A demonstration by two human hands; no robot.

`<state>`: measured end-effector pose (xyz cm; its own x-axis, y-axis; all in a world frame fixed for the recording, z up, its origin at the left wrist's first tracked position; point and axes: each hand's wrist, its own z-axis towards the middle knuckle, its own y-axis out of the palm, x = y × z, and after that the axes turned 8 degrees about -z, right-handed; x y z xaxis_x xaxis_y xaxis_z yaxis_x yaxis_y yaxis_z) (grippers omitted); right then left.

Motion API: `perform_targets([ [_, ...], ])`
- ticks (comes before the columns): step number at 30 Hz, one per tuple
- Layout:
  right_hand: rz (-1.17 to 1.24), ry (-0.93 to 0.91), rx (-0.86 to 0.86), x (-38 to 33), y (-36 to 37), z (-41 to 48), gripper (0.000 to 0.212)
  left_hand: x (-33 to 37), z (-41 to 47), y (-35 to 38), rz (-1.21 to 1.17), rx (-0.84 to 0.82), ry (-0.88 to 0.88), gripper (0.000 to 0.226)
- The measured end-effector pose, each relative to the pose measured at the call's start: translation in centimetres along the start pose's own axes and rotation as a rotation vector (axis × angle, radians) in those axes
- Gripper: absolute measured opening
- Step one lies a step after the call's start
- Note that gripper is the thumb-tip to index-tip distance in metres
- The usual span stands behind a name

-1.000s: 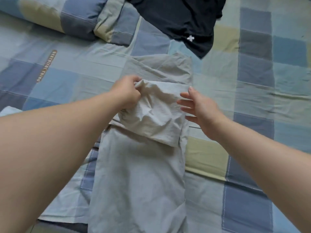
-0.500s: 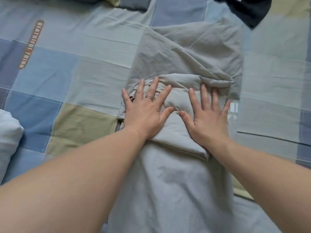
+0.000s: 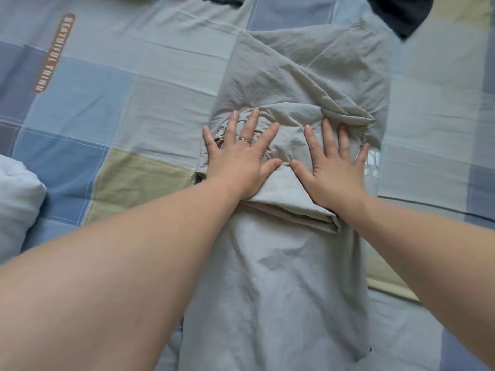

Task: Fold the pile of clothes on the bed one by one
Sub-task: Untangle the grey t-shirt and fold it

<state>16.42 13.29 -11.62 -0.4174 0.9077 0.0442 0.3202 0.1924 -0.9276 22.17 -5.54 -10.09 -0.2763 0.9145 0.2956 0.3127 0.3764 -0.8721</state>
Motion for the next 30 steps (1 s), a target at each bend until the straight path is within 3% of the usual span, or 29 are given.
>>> perform_targets([
  [8,0.222,0.043,-0.227,1.2,-0.9,-12.2,0.064,-0.6,-13.8,1.3,-0.189,-0.053,-0.199,0.084],
  [12,0.27,0.103,-0.286,2.0,1.8,-20.1,0.072,-1.3,-21.1,3.7,-0.284,-0.079,-0.296,0.092],
  [18,0.443,0.265,-0.24,1.5,6.1,-28.5,0.095,0.1,-29.3,7.3,-0.809,0.073,-0.424,0.107],
  [20,0.495,0.309,-0.168,1.0,7.0,-30.8,0.099,0.5,-31.9,8.7,-0.946,0.117,-0.528,0.1],
  [24,0.822,0.457,-0.149,0.1,8.4,-35.0,0.097,1.8,-35.9,11.3,-1.012,0.056,-0.642,0.056],
  [30,1.127,0.565,-0.289,-1.1,9.5,-37.2,0.048,1.4,-39.1,13.1,-1.132,-0.034,-0.676,0.036],
])
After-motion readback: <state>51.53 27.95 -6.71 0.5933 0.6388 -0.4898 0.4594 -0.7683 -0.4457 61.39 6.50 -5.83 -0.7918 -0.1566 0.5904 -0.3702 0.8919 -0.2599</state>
